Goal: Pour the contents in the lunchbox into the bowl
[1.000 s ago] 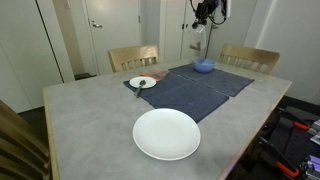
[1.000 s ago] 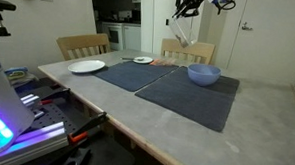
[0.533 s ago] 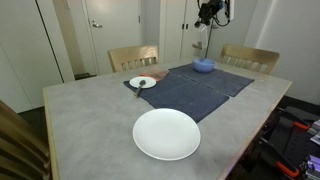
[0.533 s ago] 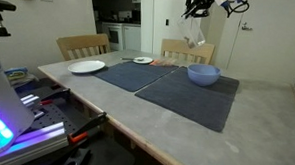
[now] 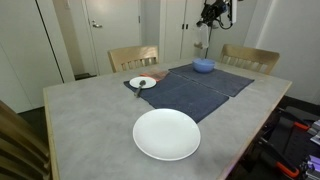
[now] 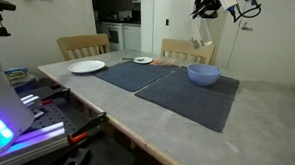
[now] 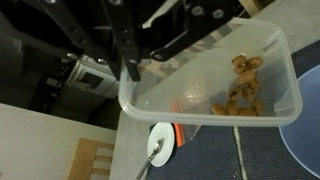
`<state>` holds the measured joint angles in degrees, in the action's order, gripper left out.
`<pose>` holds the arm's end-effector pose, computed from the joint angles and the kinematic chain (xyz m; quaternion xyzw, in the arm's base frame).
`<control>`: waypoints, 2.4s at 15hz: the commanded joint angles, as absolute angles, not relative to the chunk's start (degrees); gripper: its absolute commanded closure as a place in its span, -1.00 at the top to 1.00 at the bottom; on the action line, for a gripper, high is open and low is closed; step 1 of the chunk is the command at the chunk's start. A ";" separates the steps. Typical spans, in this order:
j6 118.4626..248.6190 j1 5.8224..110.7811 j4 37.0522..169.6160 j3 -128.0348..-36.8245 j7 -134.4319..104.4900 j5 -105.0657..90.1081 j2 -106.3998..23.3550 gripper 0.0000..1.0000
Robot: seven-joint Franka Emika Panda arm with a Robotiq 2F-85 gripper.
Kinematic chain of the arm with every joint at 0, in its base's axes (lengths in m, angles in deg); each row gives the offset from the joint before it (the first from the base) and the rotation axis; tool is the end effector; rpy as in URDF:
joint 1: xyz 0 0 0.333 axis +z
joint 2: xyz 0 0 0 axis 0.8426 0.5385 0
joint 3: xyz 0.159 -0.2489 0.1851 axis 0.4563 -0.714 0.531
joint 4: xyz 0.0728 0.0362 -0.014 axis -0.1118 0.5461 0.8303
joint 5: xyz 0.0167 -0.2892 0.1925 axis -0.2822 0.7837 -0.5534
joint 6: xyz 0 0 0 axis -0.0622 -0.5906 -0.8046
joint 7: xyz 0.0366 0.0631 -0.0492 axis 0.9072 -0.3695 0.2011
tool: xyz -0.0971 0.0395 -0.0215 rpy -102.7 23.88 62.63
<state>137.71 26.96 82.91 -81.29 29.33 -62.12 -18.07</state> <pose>0.6242 -0.2956 0.4011 -0.8916 0.0260 -0.1003 0.4408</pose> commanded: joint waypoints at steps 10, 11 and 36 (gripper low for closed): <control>135.38 22.26 81.36 -82.25 26.28 -73.46 -15.59 -0.95; 135.00 21.85 81.40 -82.30 25.64 -74.26 -15.47 -0.95; 114.16 13.97 80.20 -82.48 18.59 -92.40 -8.07 -0.95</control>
